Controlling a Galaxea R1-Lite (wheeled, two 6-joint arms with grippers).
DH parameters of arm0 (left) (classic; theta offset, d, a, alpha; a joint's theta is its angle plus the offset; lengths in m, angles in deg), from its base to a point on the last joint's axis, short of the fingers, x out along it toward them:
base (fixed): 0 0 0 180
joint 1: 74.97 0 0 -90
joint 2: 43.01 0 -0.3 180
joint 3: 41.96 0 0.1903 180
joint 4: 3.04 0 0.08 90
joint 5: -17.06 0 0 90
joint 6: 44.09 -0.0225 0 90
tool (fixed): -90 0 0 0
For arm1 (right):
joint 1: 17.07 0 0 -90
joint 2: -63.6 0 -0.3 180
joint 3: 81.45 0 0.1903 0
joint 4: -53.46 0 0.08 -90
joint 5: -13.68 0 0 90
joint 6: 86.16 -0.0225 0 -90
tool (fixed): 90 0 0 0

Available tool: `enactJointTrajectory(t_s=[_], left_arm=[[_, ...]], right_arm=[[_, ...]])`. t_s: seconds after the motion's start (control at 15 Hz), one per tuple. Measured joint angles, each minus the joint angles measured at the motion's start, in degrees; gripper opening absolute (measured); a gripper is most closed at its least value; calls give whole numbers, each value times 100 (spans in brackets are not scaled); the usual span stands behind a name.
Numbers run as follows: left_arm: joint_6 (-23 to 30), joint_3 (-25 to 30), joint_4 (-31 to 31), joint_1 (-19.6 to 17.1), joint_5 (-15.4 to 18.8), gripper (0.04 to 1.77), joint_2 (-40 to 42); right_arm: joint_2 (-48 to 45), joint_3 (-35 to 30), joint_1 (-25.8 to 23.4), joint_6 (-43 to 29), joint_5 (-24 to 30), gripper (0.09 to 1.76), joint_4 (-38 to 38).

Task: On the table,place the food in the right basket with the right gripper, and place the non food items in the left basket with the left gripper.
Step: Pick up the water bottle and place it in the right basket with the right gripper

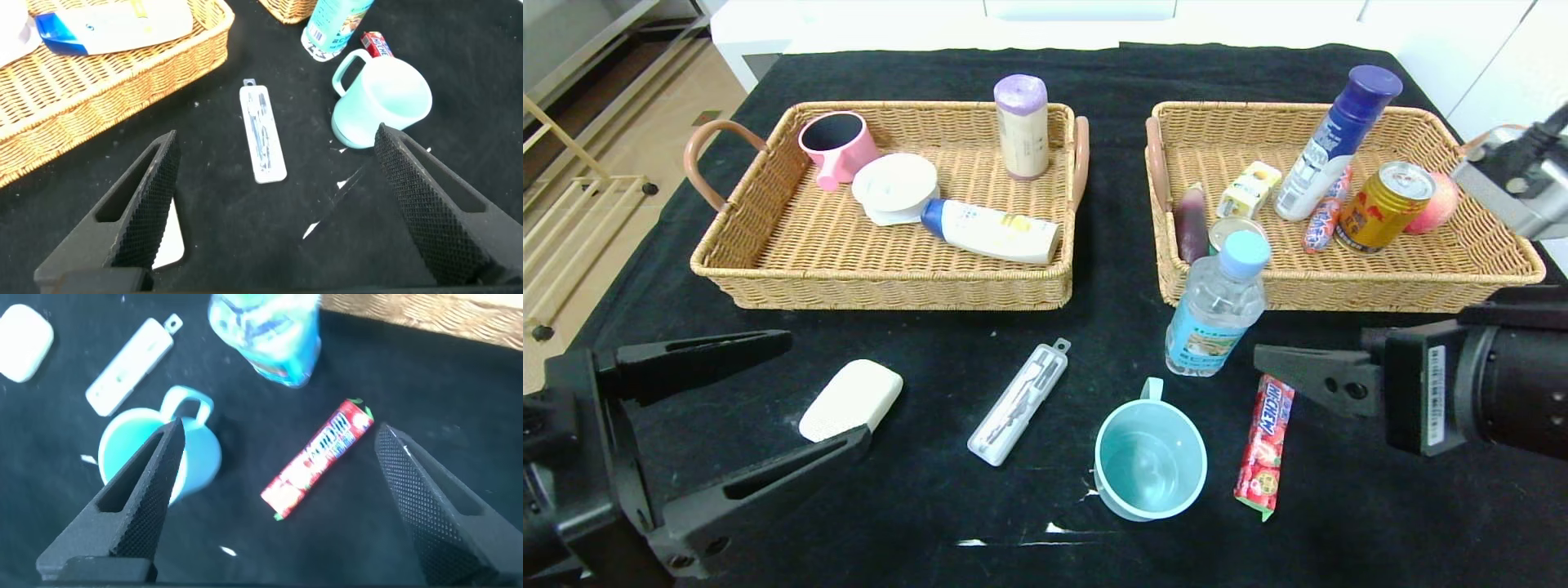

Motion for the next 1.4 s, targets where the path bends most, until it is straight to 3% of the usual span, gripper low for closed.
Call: enactJointTrajectory(t_s=[0.4,0.8,1.07,1.4], left_arm=[[-5,2,2,-2,0,172,-17],[-9,11,0,0,-2,172,-24],[-9,-2,0,0,-2,172,-30],[-6,-15,30,0,-9,172,-44]], right_arm=[[557,208,375,-138,-386,170,185],[996,212,441,-107,-1247,170,856],[1139,199,444,-99,-1293,170,950],[1426,272,438,52,-1671,170,1640]])
